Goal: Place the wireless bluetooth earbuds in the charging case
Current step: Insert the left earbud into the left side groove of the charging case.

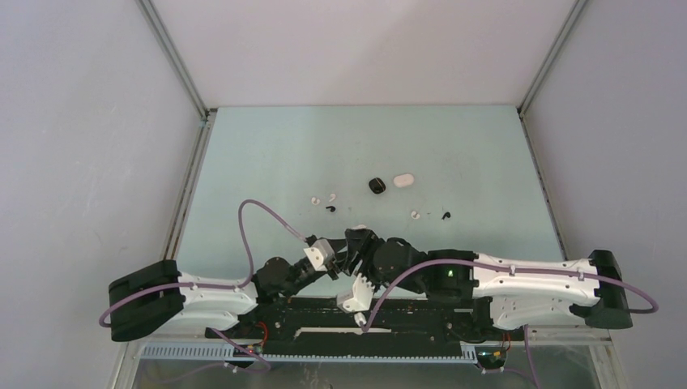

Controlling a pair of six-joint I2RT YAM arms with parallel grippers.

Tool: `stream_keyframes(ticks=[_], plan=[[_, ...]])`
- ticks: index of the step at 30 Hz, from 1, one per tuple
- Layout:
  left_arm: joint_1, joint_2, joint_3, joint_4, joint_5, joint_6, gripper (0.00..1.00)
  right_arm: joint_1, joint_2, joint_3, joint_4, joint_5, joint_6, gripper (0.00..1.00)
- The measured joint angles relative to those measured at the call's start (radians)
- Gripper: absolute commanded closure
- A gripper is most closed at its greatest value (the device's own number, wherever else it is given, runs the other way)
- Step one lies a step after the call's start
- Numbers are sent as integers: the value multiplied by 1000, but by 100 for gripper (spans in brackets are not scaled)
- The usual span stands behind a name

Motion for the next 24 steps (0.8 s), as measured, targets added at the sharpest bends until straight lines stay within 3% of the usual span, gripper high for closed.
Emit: stream_keyframes(ticks=[7, 14, 20, 24], plan=[[0, -9, -6, 51, -5, -1, 100, -32, 20, 151, -250, -99, 128, 17], [0, -32, -6, 54, -8, -2, 100, -140, 0, 327, -496, -241, 264, 12], [0, -35, -6, 45, -6, -27, 100, -394, -25, 476, -594, -414, 450, 12], [0, -34, 0, 9, 6, -64, 100, -629, -18, 517, -657, -599, 607, 9]])
